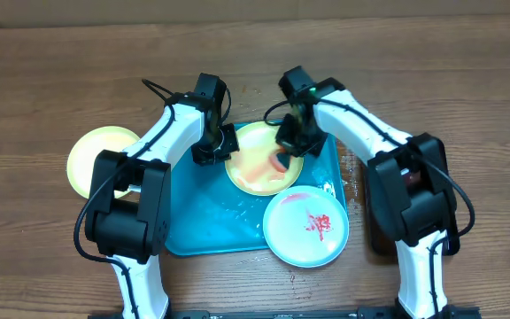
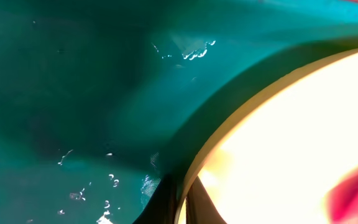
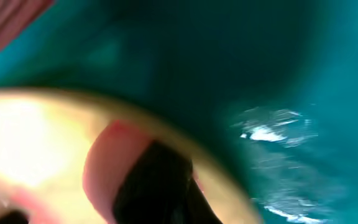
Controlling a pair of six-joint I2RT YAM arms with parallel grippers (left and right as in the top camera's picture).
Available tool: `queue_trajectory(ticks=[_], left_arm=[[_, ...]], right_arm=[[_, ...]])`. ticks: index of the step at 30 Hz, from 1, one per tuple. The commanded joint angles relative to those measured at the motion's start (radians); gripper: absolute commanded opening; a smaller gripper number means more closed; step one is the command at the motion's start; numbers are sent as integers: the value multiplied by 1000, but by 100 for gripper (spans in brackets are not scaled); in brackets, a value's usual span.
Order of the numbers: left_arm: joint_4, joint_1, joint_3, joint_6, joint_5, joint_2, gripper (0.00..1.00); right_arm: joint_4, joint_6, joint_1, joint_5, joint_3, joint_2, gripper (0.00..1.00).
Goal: Clean dirty plates on tray and stack at the side
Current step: 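Scrub the second yellow plate with the sponge, left gripper holding it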
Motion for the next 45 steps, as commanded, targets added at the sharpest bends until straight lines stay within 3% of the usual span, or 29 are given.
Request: queue_trajectory(ticks=[1,7,17,27,37,45], left_arm=[[18,6,-55,-55,-82,111,4],[17,6,-55,-55,-76,111,4],[12,6,-55,-55,-74,111,4],[6,6,-54,-55,-74,111,4],[4,6,-54,-55,-74,111,4],[-2,6,-55,-58,-75,111,4]], right_arm=[[-27,-21,-49,181,-31,41,4],[47,-311,-9,-227,-31,41,4],[131,-263,172,-445,-31,100,4],[131,-207,122,-354,-31,148,4],[-45,-257,-54,-14,-30,148,4],[-104,-288,-108,130,-25,148,4]])
